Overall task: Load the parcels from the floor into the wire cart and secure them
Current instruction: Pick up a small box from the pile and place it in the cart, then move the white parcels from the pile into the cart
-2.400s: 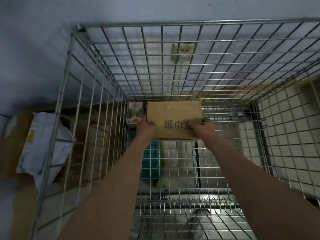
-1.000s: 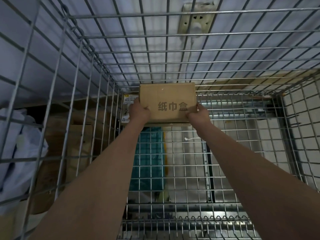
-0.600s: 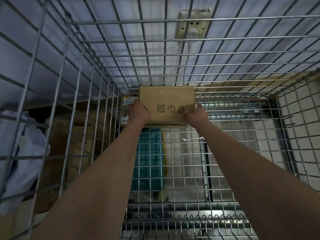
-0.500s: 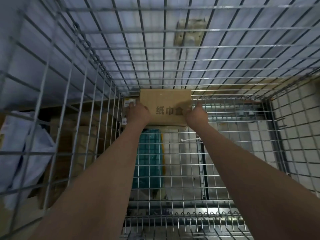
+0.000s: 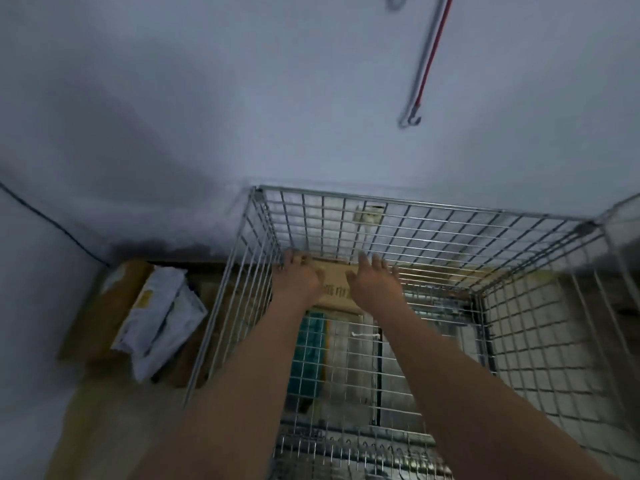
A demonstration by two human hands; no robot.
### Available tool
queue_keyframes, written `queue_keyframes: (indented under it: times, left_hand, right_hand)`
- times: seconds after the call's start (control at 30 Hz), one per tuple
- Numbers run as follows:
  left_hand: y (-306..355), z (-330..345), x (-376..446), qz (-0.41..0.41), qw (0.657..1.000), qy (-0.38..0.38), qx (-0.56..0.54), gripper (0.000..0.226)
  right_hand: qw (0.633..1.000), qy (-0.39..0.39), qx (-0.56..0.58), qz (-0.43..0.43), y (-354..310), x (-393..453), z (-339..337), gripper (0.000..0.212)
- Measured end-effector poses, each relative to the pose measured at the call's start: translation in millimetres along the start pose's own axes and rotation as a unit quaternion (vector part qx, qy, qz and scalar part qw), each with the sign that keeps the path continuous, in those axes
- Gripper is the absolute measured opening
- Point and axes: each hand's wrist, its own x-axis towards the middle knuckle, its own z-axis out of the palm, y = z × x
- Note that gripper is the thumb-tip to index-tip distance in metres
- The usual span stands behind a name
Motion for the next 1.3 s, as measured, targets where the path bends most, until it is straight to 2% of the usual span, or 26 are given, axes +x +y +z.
queue_keyframes:
  times: [0.2, 0.4, 0.47, 0.57, 0.97, 1.1, 1.3]
  left_hand:
    - [-17, -84, -121, -0.031, 0.997, 0.061, -0.039, 0.055]
    - [-77, -123, -224, -0.084, 0.987, 0.106, -0.088, 0.052]
    - [-94, -129, -245, -0.093, 0.986, 0.094, -0.105, 0.052]
    - [-150, -133, -281, -0.118, 0.988, 0.064, -0.075, 0.059]
    - [-356, -136, -367, -0.205, 0.974, 0.065, -0.066, 0.059]
    - [-386, -129, -375, -0.224, 0.968, 0.050, -0.101, 0.061]
    - [-393, -114, -352, -0.229, 0.966, 0.023, -0.116, 0.061]
  right_hand:
    - [0.999, -0.011, -0.014, -0.047, -63, -101, -70, 0.060]
    - [0.996, -0.020, -0.024, -0.082, -124, -182, -87, 0.061]
    - [0.996, -0.023, -0.026, -0.088, -137, -197, -86, 0.060]
    - [0.993, -0.026, -0.044, -0.110, -179, -225, -77, 0.060]
    - [0.990, -0.056, -0.049, -0.121, -352, -298, -19, 0.065]
    - [0.986, -0.077, -0.055, -0.136, -386, -304, -6, 0.063]
    - [0.983, -0.083, -0.068, -0.150, -402, -274, 16, 0.063]
